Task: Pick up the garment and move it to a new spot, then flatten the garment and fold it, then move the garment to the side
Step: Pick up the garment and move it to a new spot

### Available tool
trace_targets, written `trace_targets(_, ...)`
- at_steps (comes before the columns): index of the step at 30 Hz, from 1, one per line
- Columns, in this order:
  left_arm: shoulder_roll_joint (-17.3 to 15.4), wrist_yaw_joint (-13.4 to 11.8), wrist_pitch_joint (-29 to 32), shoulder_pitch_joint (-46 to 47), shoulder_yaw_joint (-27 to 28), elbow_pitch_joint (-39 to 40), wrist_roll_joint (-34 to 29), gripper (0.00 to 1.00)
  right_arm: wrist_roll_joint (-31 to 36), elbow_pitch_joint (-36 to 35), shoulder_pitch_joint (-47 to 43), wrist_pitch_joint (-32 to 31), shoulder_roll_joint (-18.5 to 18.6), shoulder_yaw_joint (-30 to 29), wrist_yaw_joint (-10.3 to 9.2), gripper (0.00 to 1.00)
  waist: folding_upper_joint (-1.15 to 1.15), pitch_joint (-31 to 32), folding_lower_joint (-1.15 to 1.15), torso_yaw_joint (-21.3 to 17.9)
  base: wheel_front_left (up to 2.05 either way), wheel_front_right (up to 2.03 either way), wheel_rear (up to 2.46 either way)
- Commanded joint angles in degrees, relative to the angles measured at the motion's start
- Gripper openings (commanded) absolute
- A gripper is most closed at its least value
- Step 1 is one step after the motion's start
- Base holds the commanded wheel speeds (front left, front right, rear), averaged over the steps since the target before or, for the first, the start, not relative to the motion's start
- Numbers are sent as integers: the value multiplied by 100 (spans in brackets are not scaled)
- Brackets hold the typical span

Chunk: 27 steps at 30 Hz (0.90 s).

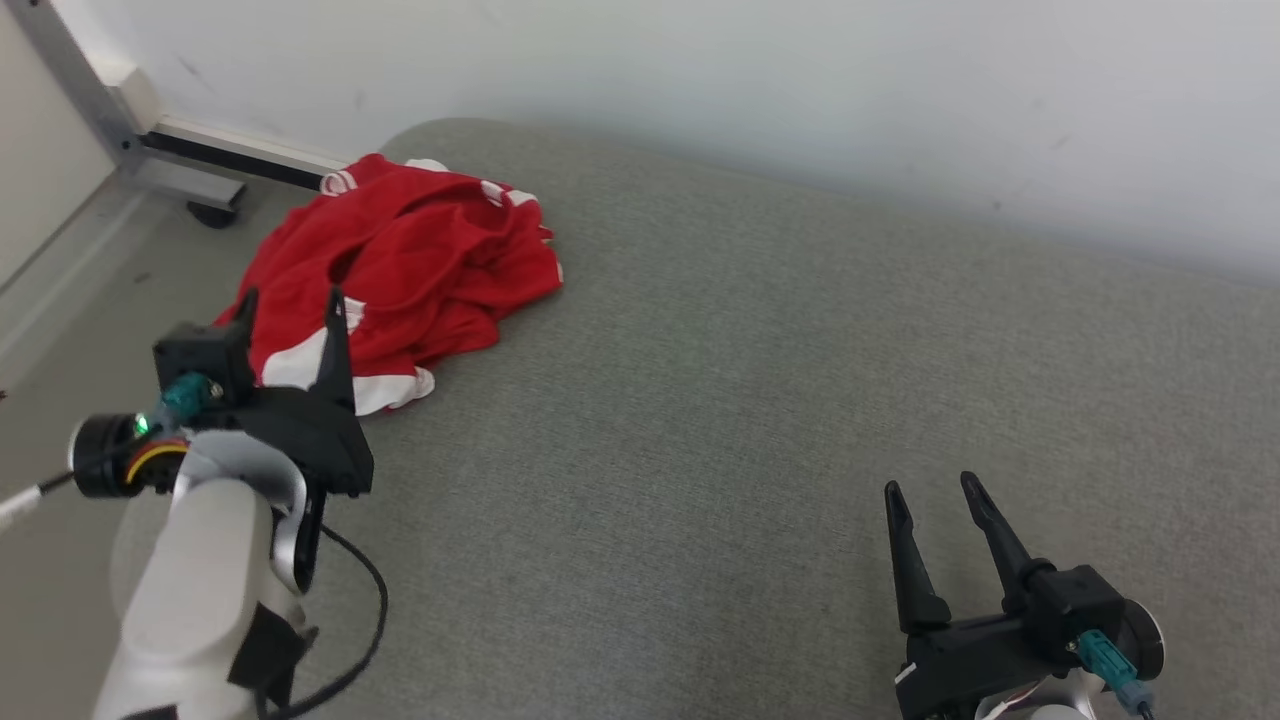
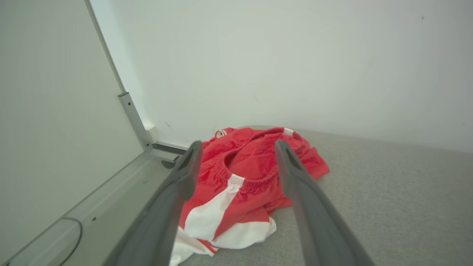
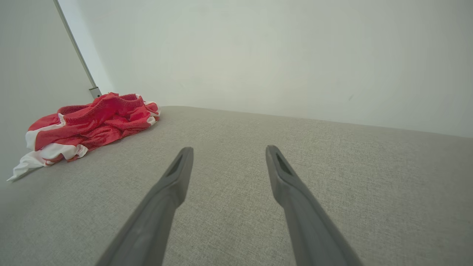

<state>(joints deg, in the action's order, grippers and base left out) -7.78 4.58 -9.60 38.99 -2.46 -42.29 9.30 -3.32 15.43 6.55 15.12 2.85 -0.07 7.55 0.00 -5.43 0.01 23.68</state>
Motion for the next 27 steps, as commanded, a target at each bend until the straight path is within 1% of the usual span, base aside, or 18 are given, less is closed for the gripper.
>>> trace_targets(1,-81,43,116,270,15,-228,60,100,56,-51,62,-14,3,31,-12,100,0,-447,-1,-557,0,0,0)
trace_targets(3,-193,100,263,606,43,-535,156,100,130,-125,87,-49,3,51,-12,100,0,-599,-1,-769,0,0,0)
trace_targets(6,-296,199,660,954,140,-976,428,100,219,-280,133,-135,3,88,-12,100,0,-848,-1,-1090,0,0,0)
trace_targets(9,-544,248,913,1231,154,-1263,628,100,237,-446,140,-196,3,119,-12,100,0,-1074,-1,-1384,0,0,0)
trace_targets(10,-544,248,913,1231,154,-1263,628,100,237,-446,140,-196,3,119,-12,100,0,-1074,-1,-1384,0,0,0)
trace_targets(12,-625,279,1057,1307,41,-1449,647,100,251,-546,90,-221,2,87,-12,100,0,-1185,-1,-1527,0,0,0)
trace_targets(15,-862,290,1237,1431,-72,-1689,664,100,276,-679,14,-268,1,78,-12,100,0,-1346,-1,-1711,0,0,0)
trace_targets(18,-969,282,1355,1495,-178,-1850,750,100,300,-813,-63,-290,-1,51,-12,100,0,-1466,-1,-1819,0,0,0)
trace_targets(20,-1118,282,1383,1531,-214,-1952,781,100,289,-875,-90,-307,0,84,-12,100,0,-1518,-1,-1878,0,0,0)
trace_targets(23,-1241,197,1390,1543,-259,-2118,720,100,263,-933,-152,-328,-2,149,-12,100,0,-1524,-1,-1950,0,0,0)
trace_targets(27,-1346,-35,1460,1551,-257,-2329,703,100,207,-954,-195,-345,-2,227,-12,100,0,-1483,-1,-2013,0,0,0)
